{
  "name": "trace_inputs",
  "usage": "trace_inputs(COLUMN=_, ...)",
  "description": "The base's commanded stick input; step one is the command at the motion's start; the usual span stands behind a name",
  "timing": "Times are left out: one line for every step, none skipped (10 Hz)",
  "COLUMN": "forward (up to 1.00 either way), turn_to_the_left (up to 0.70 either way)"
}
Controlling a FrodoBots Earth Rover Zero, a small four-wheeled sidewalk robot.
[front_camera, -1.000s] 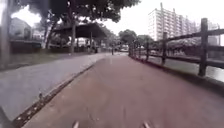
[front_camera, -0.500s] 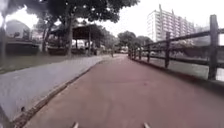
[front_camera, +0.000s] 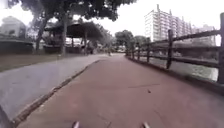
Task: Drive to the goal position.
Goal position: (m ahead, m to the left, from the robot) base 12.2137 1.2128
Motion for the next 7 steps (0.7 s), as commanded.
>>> trace_inputs(forward=0.70, turn_to_the_left=0.00)
trace_inputs(forward=0.70, turn_to_the_left=-0.13)
trace_inputs(forward=0.70, turn_to_the_left=-0.27)
trace_inputs(forward=0.70, turn_to_the_left=-0.21)
trace_inputs(forward=0.70, turn_to_the_left=0.00)
trace_inputs(forward=0.70, turn_to_the_left=0.00)
trace_inputs(forward=0.70, turn_to_the_left=0.00)
